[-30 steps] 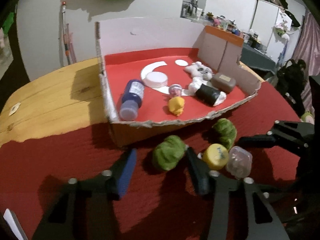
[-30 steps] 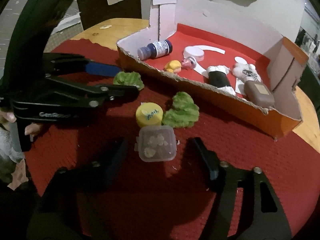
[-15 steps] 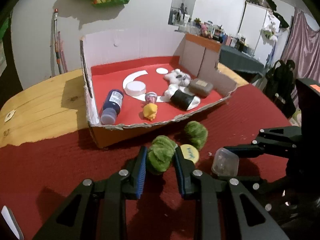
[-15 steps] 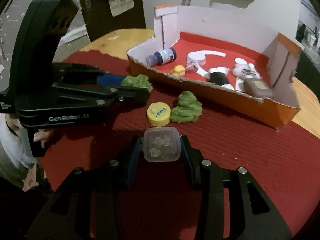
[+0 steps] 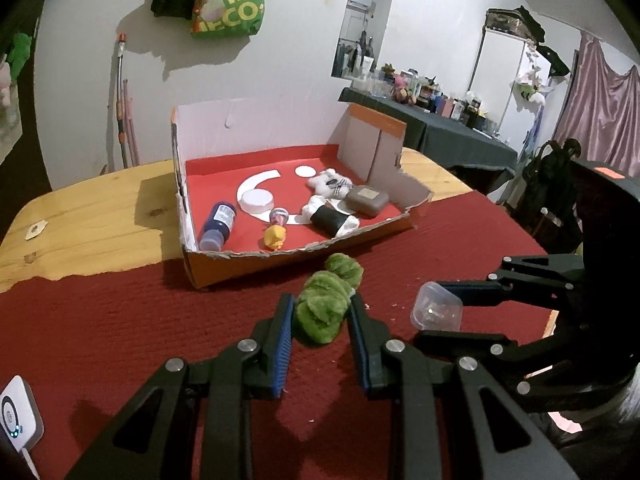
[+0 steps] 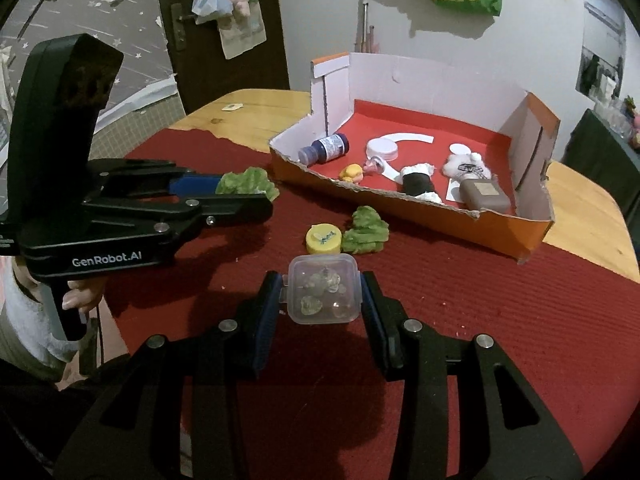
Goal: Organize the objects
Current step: 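Carry the green ball and clear plastic box into the box with both tools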
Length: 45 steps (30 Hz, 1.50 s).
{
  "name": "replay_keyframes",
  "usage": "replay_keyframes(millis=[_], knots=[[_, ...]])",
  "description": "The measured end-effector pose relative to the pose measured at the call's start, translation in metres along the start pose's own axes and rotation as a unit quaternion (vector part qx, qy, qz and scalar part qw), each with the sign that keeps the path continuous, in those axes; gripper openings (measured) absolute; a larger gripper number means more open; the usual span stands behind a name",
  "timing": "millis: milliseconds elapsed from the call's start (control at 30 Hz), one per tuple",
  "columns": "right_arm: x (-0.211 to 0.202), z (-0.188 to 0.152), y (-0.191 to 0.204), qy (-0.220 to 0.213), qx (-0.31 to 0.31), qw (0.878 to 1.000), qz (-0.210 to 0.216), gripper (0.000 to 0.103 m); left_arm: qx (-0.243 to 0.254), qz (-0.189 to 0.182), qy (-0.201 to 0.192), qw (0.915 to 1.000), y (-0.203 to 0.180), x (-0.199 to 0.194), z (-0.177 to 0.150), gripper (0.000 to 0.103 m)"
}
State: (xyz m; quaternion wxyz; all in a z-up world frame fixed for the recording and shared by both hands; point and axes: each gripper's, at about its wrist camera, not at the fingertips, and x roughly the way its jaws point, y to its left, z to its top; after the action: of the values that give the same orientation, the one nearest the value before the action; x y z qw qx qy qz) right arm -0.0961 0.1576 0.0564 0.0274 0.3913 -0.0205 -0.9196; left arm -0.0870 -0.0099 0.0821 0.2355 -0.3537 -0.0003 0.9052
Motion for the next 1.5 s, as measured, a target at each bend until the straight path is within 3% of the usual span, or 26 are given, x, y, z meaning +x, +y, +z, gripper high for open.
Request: replay_keyframes(millis=[233,433,600,800,1033,1233,1500], knots=[[-0.004,0.002,0.000,-0.005,0.001,1.000,0.000,0.038,0.002,-0.003,-0.005,1.0000,-0.004,-0.003,0.008,0.027],[-0.004,0.033,-0.011,-0.009,-0.010,1.000,-0.007,0.038,-0.022,-0.024,0.003,0.9994,0.004,0.013,0.055,0.028],[0.009,0.077,-0.032,0.000,-0.013,1.000,-0.012,0.038,-0.033,-0.014,0.043,0.9984,0.018,0.057,0.111,0.028],[0.046,0.117,-0.060,0.040,-0.019,0.999,-0.023,0.038,-0.023,0.025,0.094,0.9950,0.032,0.119,0.146,0.028],[0.100,0.132,-0.089,0.103,-0.017,0.994,-0.028,0.038,-0.035,0.036,0.139,0.9890,0.052,0.175,0.162,0.028],[0.128,0.137,-0.107,0.131,0.002,0.991,-0.011,0.038,-0.046,0.043,0.157,0.9855,0.065,0.201,0.169,0.028],[0.149,0.141,-0.119,0.160,0.008,0.987,-0.006,0.038,-0.093,0.025,0.185,0.9781,0.088,0.221,0.165,0.028]])
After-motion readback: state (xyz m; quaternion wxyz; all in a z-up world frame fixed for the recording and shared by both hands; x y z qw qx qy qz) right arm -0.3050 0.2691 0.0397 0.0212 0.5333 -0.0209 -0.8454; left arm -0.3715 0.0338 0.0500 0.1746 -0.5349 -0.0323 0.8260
